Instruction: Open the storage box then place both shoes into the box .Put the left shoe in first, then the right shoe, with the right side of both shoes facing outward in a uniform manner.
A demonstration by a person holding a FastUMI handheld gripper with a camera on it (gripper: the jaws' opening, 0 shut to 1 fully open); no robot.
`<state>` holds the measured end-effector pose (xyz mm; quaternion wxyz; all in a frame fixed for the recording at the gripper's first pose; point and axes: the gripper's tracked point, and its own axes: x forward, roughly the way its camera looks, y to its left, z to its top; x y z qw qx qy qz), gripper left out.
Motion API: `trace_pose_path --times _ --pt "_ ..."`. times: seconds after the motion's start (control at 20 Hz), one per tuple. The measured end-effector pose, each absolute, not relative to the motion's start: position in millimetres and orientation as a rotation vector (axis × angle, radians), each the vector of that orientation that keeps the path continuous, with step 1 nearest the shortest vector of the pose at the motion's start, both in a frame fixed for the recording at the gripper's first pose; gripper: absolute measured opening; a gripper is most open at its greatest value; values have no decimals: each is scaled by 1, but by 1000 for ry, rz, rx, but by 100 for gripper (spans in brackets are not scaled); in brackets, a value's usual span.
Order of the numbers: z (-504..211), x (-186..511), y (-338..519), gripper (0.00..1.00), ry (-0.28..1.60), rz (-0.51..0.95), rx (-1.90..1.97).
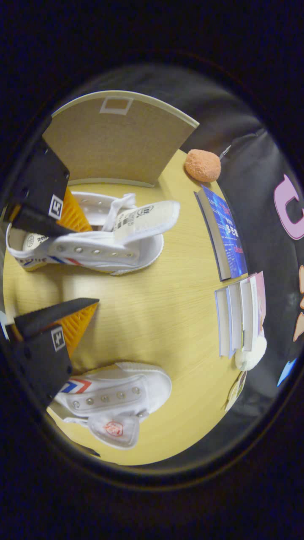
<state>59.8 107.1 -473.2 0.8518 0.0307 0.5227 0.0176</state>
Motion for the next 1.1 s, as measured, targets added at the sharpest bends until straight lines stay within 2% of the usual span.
trace_pose_path --times 0.2,0.25,0.3,0.35,0.45,0.7,1.1 --pt "-476 57 117 33 1147 21 168" --pt "-473 60 115 33 1144 7 198" --pt "-476 56 115 25 1155 -11 239" --pt "-471 57 111 25 1140 -46 296" --pt "-475 57 110 13 1151 -65 355" --pt "-460 44 132 13 1188 -4 540" --pt "-358 34 154 13 1118 115 760"
